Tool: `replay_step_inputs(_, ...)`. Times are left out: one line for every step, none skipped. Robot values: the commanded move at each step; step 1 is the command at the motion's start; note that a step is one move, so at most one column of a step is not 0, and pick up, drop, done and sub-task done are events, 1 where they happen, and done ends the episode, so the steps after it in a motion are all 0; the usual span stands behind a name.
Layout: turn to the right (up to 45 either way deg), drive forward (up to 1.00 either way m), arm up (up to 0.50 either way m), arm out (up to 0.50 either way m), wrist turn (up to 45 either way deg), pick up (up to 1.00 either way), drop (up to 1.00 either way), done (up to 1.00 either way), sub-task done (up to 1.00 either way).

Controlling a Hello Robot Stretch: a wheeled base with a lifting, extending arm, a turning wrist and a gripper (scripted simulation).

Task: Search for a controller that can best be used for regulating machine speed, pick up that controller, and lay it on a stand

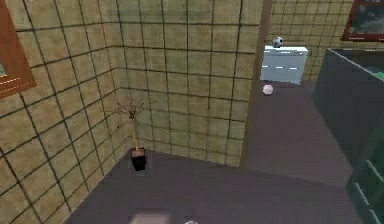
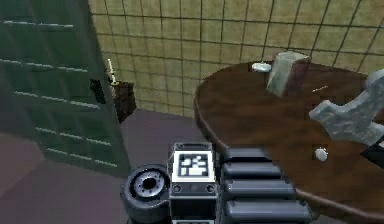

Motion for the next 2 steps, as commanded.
replay_step_inputs(45.0,0.0,0.0,0.0,0.0,0.0,0.0,0.0,0.0)
replay_step_inputs(36.0,0.0,0.0,0.0,0.0,0.0,0.0,0.0,0.0)
